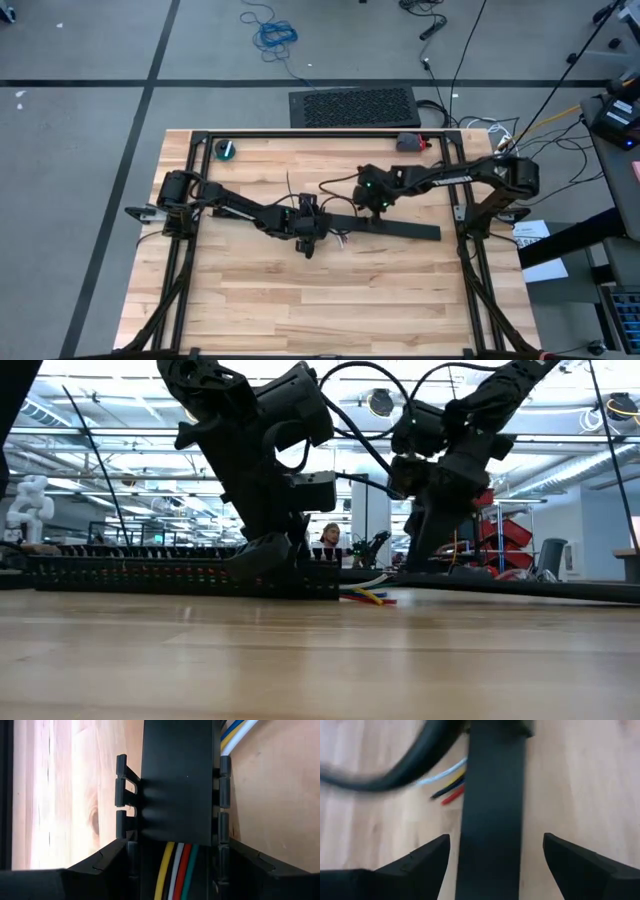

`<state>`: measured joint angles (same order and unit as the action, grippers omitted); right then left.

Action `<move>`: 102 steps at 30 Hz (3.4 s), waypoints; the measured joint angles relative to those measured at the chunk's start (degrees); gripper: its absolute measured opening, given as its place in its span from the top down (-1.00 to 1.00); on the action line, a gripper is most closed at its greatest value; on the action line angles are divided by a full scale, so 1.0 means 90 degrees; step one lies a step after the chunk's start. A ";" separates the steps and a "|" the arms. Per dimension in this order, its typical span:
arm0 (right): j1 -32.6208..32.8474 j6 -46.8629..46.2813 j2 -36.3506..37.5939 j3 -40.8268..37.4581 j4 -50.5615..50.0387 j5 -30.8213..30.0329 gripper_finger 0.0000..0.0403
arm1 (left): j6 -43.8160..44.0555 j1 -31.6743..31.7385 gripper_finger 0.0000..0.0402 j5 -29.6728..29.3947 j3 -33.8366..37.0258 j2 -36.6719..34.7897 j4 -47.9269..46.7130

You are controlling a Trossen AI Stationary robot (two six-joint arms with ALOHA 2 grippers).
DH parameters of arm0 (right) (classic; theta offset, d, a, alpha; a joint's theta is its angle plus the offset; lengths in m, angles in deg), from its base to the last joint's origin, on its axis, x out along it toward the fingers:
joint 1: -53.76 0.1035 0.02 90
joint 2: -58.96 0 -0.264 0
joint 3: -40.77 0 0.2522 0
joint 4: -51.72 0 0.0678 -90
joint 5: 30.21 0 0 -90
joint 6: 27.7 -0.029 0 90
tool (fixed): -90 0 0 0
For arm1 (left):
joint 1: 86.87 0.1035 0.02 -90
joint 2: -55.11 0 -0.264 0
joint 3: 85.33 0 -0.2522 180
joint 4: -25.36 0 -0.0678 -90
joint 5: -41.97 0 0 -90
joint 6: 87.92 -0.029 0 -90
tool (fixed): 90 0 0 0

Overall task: Ziptie cables
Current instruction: Insert the cable duct cover

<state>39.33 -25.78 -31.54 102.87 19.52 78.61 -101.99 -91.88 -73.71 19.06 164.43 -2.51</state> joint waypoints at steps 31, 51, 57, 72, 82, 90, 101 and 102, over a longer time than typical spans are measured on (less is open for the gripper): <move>0.0284 -0.0184 -0.0569 0.0000 0.0578 -0.0295 -0.54 | 0.0032 -0.0024 -0.24 -0.0023 0.0000 0.0000 0.0017; 0.0265 -0.0262 -0.0650 0.0000 0.0375 -0.0439 -0.08 | 0.1238 0.0215 -0.24 0.0742 -0.0005 -0.0019 -0.0056; 0.0270 0.0191 -0.0419 0.0000 0.0112 -0.0902 -0.08 | 0.1822 0.0407 -0.24 0.1420 -0.0017 -0.0021 -0.0174; 0.0613 0.0916 0.0450 0.0002 -0.0828 -0.1521 -0.08 | 0.1492 0.0532 -0.24 0.2000 -0.0012 -0.0017 -0.0121; 0.0741 0.1063 0.0452 0.0482 -0.0998 -0.1794 -0.08 | 0.1526 0.0517 -0.24 0.2124 0.0000 -0.0007 0.0053; 0.0726 0.1070 0.0194 0.0578 -0.0929 -0.1782 -0.08 | 0.1681 0.0512 -0.24 0.2129 0.0000 -0.0007 0.0061; 0.0687 0.0913 -0.0114 0.0608 -0.0756 -0.1749 -0.08 | 0.1681 0.0512 -0.24 0.2126 -0.0001 -0.0006 0.0066; 0.0687 0.0889 -0.0114 0.0619 -0.0763 -0.1739 -0.08 | 0.1681 0.0512 -0.24 0.2125 -0.0002 -0.0007 0.0066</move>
<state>45.51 -17.78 -32.57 108.44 12.65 62.96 -86.86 -87.27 -54.59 19.04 164.36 -1.92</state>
